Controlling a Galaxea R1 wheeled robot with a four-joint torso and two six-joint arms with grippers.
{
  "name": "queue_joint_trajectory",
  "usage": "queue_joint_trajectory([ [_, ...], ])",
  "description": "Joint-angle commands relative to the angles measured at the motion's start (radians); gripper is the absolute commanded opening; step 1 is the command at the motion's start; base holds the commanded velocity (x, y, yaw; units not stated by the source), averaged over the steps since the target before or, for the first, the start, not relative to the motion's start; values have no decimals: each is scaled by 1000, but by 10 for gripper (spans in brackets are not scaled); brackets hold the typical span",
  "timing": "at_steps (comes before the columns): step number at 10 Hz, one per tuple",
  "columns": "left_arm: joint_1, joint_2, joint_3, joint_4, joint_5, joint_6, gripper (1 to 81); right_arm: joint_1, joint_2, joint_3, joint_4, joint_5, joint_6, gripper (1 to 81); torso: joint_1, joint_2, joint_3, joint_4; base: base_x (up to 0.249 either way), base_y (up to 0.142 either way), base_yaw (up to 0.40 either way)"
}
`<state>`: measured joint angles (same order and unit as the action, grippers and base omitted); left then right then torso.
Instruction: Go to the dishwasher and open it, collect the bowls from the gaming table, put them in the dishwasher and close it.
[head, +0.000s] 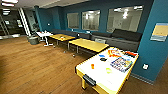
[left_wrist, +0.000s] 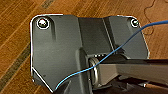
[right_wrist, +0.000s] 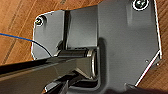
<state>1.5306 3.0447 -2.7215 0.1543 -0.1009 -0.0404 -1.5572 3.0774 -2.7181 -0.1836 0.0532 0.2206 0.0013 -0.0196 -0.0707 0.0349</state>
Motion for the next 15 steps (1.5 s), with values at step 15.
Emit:
queue_joint_trajectory([
  [15,-36,0,0,10,52,7,811,38,10,9,-10,-53,-6,811,1,1,0,0,134,41,0],
])
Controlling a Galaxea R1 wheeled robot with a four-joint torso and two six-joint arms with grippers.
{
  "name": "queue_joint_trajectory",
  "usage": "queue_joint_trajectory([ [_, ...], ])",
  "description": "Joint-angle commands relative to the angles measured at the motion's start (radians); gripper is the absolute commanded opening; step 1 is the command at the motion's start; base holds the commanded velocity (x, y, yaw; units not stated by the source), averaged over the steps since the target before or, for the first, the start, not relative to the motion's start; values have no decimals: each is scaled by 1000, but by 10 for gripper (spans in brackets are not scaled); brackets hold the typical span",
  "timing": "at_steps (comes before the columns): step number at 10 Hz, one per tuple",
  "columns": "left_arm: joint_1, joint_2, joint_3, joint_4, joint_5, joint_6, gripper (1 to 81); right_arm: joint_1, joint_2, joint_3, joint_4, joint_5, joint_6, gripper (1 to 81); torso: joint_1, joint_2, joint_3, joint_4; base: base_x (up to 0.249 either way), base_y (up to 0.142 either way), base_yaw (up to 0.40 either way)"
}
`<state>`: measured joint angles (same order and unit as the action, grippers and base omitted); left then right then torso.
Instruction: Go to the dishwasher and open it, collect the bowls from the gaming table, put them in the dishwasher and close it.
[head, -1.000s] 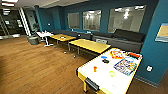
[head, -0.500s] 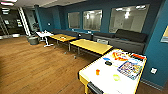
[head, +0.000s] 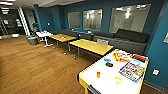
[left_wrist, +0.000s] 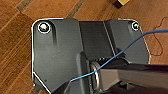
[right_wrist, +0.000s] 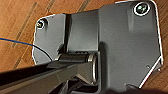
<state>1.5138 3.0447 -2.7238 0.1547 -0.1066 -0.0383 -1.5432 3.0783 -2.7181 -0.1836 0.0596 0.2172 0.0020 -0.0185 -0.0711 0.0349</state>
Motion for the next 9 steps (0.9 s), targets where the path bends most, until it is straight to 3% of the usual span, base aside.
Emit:
queue_joint_trajectory([
  [1,-20,1,3,8,57,3,811,24,9,9,-10,-60,-2,811,0,0,0,0,0,0,0],
  [9,-20,2,3,9,59,5,811,24,9,9,-11,-60,-2,811,-2,0,0,0,0,0,-33],
])
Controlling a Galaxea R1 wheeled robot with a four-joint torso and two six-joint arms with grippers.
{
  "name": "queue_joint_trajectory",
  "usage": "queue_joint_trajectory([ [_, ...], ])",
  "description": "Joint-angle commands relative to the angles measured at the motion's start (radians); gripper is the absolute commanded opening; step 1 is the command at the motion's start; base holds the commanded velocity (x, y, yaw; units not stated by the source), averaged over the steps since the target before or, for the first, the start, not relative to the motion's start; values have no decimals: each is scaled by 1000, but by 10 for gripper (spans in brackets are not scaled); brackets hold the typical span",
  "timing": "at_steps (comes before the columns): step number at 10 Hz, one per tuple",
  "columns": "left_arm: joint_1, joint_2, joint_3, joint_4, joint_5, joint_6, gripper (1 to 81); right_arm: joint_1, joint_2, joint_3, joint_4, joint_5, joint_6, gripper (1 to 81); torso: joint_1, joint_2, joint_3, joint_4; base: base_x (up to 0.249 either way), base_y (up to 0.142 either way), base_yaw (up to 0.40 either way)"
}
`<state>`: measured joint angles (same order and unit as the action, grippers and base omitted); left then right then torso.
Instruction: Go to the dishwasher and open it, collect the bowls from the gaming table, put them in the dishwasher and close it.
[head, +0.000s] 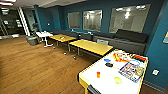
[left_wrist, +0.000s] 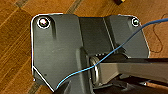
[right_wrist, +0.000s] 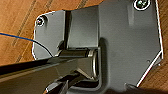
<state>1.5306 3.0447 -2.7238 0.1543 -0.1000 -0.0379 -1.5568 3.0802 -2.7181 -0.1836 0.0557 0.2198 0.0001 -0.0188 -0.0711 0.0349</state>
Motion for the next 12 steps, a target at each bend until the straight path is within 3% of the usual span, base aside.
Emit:
queue_joint_trajectory([
  [1,-37,2,3,10,52,4,811,37,7,11,-10,-56,-5,811,0,0,0,0,0,0,-206],
  [12,-39,-1,3,14,54,4,811,37,8,9,-10,-56,-5,811,0,0,0,0,0,0,-267],
])
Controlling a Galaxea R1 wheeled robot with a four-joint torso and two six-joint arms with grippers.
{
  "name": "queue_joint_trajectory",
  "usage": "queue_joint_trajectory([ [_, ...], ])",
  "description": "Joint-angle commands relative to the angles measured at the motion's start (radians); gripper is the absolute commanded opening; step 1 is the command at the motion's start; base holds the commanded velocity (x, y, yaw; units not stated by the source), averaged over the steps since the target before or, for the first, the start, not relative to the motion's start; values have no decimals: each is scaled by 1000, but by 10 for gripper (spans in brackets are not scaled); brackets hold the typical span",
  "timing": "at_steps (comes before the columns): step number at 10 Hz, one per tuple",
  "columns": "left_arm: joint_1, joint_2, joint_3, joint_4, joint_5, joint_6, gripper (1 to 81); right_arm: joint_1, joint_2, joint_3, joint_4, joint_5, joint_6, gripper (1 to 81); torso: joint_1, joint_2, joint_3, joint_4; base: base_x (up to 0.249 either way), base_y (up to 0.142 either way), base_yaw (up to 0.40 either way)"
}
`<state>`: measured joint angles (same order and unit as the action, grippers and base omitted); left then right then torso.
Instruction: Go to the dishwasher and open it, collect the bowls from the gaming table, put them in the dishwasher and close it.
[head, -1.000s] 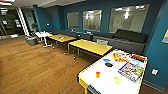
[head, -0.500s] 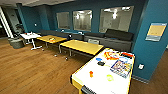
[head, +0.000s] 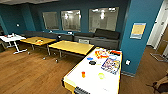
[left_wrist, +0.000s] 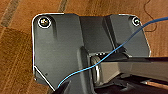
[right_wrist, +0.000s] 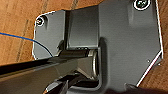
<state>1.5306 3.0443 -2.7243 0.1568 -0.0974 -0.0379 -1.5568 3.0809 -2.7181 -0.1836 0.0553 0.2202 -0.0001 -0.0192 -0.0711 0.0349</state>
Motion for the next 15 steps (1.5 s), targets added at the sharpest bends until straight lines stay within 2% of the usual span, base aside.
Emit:
queue_joint_trajectory([
  [1,-39,-1,3,12,51,4,811,36,8,11,-10,-55,-5,811,0,0,0,0,0,0,-285],
  [11,-39,-1,4,10,51,4,811,36,9,9,-11,-55,-5,811,0,0,0,0,0,0,-287],
  [15,-39,1,4,10,48,4,811,36,9,9,-11,-55,-5,811,0,0,0,0,0,-16,-41],
])
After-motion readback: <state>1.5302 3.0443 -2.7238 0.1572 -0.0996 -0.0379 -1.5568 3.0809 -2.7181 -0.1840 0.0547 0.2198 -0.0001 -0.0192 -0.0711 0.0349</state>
